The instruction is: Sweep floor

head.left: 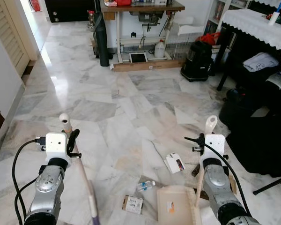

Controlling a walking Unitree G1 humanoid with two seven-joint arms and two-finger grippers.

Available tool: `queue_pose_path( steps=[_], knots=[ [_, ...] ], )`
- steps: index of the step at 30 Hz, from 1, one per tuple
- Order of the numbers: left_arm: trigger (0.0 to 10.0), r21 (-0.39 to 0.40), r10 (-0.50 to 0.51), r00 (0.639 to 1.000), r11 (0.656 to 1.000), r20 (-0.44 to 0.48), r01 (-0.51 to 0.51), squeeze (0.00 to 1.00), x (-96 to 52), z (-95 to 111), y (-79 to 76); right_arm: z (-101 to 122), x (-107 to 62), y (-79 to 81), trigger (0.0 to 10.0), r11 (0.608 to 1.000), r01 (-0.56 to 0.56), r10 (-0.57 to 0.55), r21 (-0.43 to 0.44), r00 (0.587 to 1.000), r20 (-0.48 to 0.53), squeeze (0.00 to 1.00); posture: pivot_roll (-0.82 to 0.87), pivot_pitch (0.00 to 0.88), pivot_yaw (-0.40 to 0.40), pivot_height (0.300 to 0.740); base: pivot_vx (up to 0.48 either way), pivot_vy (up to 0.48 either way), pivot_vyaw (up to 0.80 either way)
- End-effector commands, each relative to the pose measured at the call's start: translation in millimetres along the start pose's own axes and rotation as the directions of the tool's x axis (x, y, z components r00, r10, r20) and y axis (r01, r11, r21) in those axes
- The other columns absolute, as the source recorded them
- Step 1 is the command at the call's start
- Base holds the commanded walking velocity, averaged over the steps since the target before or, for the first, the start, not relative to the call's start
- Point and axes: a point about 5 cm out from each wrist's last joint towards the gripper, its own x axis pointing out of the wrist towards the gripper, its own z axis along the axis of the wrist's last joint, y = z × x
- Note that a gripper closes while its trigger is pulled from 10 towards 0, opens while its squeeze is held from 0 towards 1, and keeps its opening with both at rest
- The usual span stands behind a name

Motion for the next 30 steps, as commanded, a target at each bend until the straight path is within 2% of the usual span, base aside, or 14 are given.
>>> queue_pose_path(
  steps=[1,5,21,28,30],
  knots=[
    [10.0,-0.045,0.006,1.0,0.999,0.015,-0.006,0.0,7.2,6,1.9,0,-0.2,0.0,10.0,1.0,0.001,-0.001,0.0,1.0,0.0,0.0,0.1,0.0,-0.035,0.74,0.0,0.0,0.0],
    [10.0,-0.111,0.036,0.999,0.993,0.016,-0.034,0.0,13.4,9,6.6,-6,-4.0,3.2,10.0,1.0,-0.011,0.011,0.0,1.0,-0.022,0.0,0.1,0.0,-0.031,0.74,0.0,0.0,0.0],
    [10.0,-0.111,0.021,1.0,0.994,0.002,-0.021,0.0,18.5,9,11.2,-19,-12.0,11.2,10.0,0.999,-0.036,0.035,-0.011,0.997,-0.07,0.0,0.09,0.0,-0.02,0.74,0.0,0.0,0.0],
    [10.0,-0.102,-0.017,0.999,0.995,-0.049,0.012,0.0,16.6,-1,9.4,-19,-11.5,9.9,10.0,0.999,-0.024,0.022,-0.027,0.997,-0.07,0.0,0.09,0.0,-0.027,0.74,0.0,0.0,0.0],
    [10.0,-0.109,-0.055,0.995,0.993,-0.081,0.046,0.0,15.6,-6,6.5,-16,-10.6,7.6,10.0,1.0,0.003,-0.004,-0.025,0.999,-0.049,0.0,0.09,0.0,-0.028,0.74,0.0,0.0,0.0]
  ],
)
